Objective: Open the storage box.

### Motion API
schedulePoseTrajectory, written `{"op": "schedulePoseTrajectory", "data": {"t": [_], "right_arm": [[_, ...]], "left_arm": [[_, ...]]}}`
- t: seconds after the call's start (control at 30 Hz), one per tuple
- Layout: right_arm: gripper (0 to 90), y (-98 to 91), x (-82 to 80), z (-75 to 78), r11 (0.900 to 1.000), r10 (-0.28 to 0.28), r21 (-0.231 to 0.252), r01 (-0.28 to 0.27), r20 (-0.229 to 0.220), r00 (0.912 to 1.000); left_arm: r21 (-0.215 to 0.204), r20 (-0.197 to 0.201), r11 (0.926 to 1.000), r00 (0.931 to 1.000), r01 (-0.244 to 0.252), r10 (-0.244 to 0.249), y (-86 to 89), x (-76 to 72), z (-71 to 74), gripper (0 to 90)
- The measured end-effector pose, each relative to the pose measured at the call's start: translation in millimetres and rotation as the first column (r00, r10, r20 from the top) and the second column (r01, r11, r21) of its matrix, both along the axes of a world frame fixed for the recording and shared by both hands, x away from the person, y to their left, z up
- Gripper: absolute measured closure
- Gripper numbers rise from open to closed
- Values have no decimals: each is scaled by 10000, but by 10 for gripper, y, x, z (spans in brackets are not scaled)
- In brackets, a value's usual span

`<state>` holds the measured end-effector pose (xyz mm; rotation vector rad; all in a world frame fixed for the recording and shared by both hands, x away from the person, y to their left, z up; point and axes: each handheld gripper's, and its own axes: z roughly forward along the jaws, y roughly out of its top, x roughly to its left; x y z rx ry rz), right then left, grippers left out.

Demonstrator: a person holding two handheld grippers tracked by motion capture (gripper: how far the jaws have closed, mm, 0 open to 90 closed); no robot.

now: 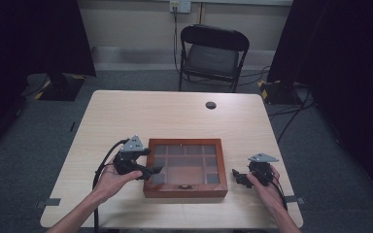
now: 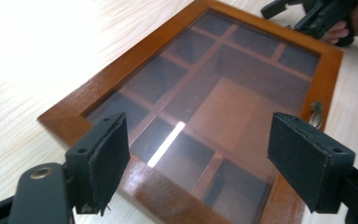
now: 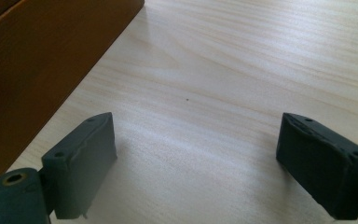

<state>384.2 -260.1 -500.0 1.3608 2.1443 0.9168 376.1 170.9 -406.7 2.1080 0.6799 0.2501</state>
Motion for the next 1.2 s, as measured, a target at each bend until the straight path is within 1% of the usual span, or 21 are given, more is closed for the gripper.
{"op": "schedulePoseTrajectory", "data": {"t": [0.07, 0.17, 0.2, 0.3, 0.33, 0.4, 0.43, 0.47, 0.5, 0.57, 0.67, 0.73, 0.8, 0.87, 0.97, 1.0, 1.03, 1.07, 1.13, 1.17, 1.2], "right_arm": [[112, -1, 1, -1, 10000, 14, -5, -14, 19, 10000], [112, 0, -1, 0, 10000, -2, 3, 2, 6, 10000], [111, 0, 0, 0, 10000, -3, 2, 3, 7, 10000], [109, 0, 0, 0, 10000, -19, 1, 19, -8, 10000], [109, 0, 0, 0, 10000, -19, 1, 19, -8, 10000], [109, 0, 0, -1, 10000, -6, 11, 6, -5, 10000], [109, 0, 0, -1, 10000, -11, 9, 11, -8, 10000], [109, 0, 0, -1, 10000, -11, 9, 11, -8, 10000], [109, 0, 0, -1, 10000, -14, 5, 14, -3, 10000], [109, 1, 0, 0, 10000, -21, 2, 21, -12, 10000], [109, 0, 1, -1, 10000, -10, 8, 10, -5, 10000], [109, 1, 0, -1, 10000, -13, 18, 13, -14, 10000], [109, 0, 0, -1, 10000, -10, 15, 10, -11, 10000], [109, 1, 1, -1, 10000, -9, 16, 9, -6, 10000], [109, 0, 1, -1, 10000, -11, 10, 11, -8, 10000], [109, 1, 0, -1, 10000, -15, 16, 15, -13, 10000], [108, 0, 1, -1, 10000, -8, 15, 8, -9, 10000], [109, 1, 0, 0, 10000, -20, 4, 20, -10, 10000], [108, 0, 1, -1, 10000, -10, 16, 10, -13, 10000], [108, 0, 0, 0, 10000, -15, 0, 15, -8, 10000], [109, 0, 0, 0, 10000, -19, 3, 19, -11, 10000]], "left_arm": [[63, -15, 10000, 10000, 28, -28, -15, -3, 14, 201], [-66, -20, 9997, 9997, 245, -245, -62, -9, 43, 201], [12, 0, 9996, 9996, 277, -277, -79, -13, 60, 201], [-83, -29, 9979, 9979, 649, -649, -173, -25, 110, 201], [-83, -29, 9979, 9979, 649, -649, -173, -25, 110, 201], [-236, 12, 9969, 9972, 752, -752, -227, -29, 136, 202], [-404, -93, 9954, 9962, 865, -869, -262, -23, 155, 212], [-404, -93, 9954, 9962, 865, -869, -262, -23, 155, 220], [-222, 123, 9953, 9955, 942, -940, -319, -23, 168, 220], [-269, -17, 9928, 9931, 1171, -1172, -373, -30, 183, 220], [-176, 99, 9919, 9920, 1258, -1256, -434, -58, 211, 220], [-236, -87, 9893, 9895, 1440, -1442, -513, -82, 235, 224], [-316, -227, 9848, 9849, 1708, -1715, -555, -94, 226, 230], [-304, -288, 9836, 9835, 1778, -1787, -583, -109, 216, 237], [-91, -184, 9843, 9842, 1762, -1763, -609, -127, 206, 237], [-200, -164, 9829, 9829, 1830, -1833, -611, -131, 202, 237], [-165, -239, 9809, 9807, 1939, -1943, -628, -139, 195, 237], [-165, -239, 9809, 9807, 1939, -1943, -628, -139, 195, 237], [-85, -101, 9773, 9772, 2118, -2119, -655, -157, 177, 237], [-42, -308, 9705, 9700, 2412, -2412, -682, -158, 160, 237], [133, -314, 9684, 9682, 2489, -2484, -693, -163, 156, 237]]}}
